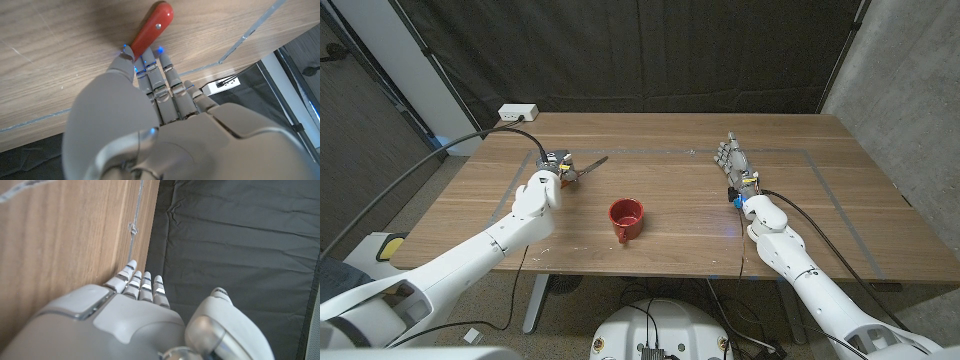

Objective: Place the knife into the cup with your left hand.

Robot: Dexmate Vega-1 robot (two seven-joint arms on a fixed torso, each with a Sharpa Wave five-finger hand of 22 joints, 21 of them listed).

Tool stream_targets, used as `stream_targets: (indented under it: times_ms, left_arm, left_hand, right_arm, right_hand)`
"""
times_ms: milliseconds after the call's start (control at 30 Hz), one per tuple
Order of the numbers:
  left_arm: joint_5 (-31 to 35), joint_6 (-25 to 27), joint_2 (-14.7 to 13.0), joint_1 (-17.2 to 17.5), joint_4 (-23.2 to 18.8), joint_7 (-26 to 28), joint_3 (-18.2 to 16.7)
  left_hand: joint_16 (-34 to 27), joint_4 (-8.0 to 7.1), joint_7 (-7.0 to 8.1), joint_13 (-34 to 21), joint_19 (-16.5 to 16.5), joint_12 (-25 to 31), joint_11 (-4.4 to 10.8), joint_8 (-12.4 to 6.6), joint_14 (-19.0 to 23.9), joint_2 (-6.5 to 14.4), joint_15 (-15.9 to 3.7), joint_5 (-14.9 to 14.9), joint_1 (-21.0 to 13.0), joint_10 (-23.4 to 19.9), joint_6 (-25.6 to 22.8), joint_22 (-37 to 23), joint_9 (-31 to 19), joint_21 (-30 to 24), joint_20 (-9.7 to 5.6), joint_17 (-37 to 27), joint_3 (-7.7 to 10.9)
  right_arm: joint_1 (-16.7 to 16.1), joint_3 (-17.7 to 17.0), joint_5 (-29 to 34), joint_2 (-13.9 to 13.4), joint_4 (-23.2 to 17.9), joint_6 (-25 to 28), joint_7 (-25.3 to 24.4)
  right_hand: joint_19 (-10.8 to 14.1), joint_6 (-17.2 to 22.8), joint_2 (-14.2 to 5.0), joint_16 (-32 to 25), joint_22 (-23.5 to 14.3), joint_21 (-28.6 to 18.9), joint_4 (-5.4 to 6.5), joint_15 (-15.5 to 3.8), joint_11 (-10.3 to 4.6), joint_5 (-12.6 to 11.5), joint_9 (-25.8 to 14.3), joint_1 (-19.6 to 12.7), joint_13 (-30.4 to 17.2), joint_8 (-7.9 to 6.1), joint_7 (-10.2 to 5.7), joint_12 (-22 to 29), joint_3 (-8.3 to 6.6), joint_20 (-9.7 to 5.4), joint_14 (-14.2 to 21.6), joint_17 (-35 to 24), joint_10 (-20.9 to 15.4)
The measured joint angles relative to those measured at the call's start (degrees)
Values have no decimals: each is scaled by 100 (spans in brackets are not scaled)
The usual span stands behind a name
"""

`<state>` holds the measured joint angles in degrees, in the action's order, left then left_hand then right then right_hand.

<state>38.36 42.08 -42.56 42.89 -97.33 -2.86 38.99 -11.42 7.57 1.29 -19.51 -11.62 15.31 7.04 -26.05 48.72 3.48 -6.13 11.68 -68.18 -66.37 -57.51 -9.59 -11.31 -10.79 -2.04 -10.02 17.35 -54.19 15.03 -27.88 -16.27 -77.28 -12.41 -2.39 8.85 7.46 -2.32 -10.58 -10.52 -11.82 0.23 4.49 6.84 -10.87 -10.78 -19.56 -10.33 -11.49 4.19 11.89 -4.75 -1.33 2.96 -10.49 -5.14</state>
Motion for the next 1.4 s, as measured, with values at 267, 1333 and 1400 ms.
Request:
stream_targets:
  times_ms: [267,1333,1400]
  left_arm:
    - [73,-27,-86,39,-171,-12,-67]
    - [-205,-901,35,659,-587,1176,-774]
    - [-283,-1089,60,758,-664,1373,-834]
  left_hand:
    - [0,0,-1,-74,0,1,-31,-43,10,-58,10,12,-58,-32,-1,0,-359,0,0,0,0]
    - [21,-8,-31,-240,7,-3,7,-12,94,-41,-30,-17,-41,4,-30,-1,-369,-1,-8,-27,7]
    - [21,-8,-31,-246,7,-4,7,-24,94,-40,-31,-18,-40,3,-30,-2,-369,-1,-8,-27,7]
  right_arm:
    - [-10,0,-2,-2,-28,9,-10]
    - [60,36,14,65,101,-56,-4]
    - [60,36,14,67,104,-62,-2]
  right_hand:
    - [0,0,0,0,0,0,0,0,0,0,0,0,0,0,0,0,0,0,0,-6,0]
    - [-21,0,0,0,0,-1,0,-2,0,0,0,0,-22,0,0,0,0,21,1,9,0]
    - [-21,0,-17,0,0,-1,0,-2,0,0,0,17,-22,0,0,0,0,21,2,9,0]
